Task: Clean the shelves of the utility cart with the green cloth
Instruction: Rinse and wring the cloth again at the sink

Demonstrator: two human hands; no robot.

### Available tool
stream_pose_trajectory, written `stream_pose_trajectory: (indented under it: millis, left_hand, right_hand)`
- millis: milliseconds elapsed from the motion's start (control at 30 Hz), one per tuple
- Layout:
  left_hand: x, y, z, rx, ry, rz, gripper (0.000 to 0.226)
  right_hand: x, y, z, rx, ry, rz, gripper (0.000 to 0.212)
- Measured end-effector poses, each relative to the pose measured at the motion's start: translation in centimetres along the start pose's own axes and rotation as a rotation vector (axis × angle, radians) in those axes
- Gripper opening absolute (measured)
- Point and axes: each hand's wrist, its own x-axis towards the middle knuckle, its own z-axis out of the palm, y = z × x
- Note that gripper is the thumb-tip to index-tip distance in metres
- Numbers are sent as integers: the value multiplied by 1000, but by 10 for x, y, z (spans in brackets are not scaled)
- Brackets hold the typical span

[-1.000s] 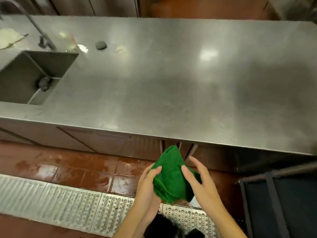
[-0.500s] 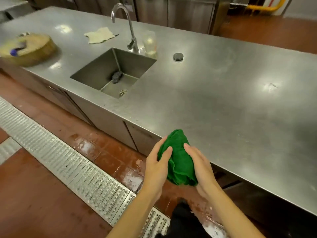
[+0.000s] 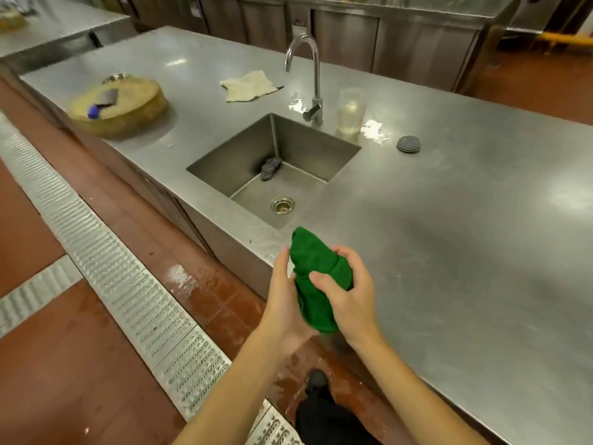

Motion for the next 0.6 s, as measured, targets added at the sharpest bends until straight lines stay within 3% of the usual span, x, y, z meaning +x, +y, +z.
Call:
stream_pose_trajectory:
  millis: [200,333,433,600]
  left_hand:
    - [70,103,12,63,-85,76,55]
    - [110,169,16,131,-118,137,51]
    - [141,223,21,150,-183,145,48]
    - [198,309,26,185,-190,111,49]
  right_hand:
    - [115,-26,54,-157,27,-226,35]
    - [183,-52,91,-195,90,-239,45]
    - [232,-69,113,-187,71,-296,64]
    - [319,-78,153,-214,91,-432,50]
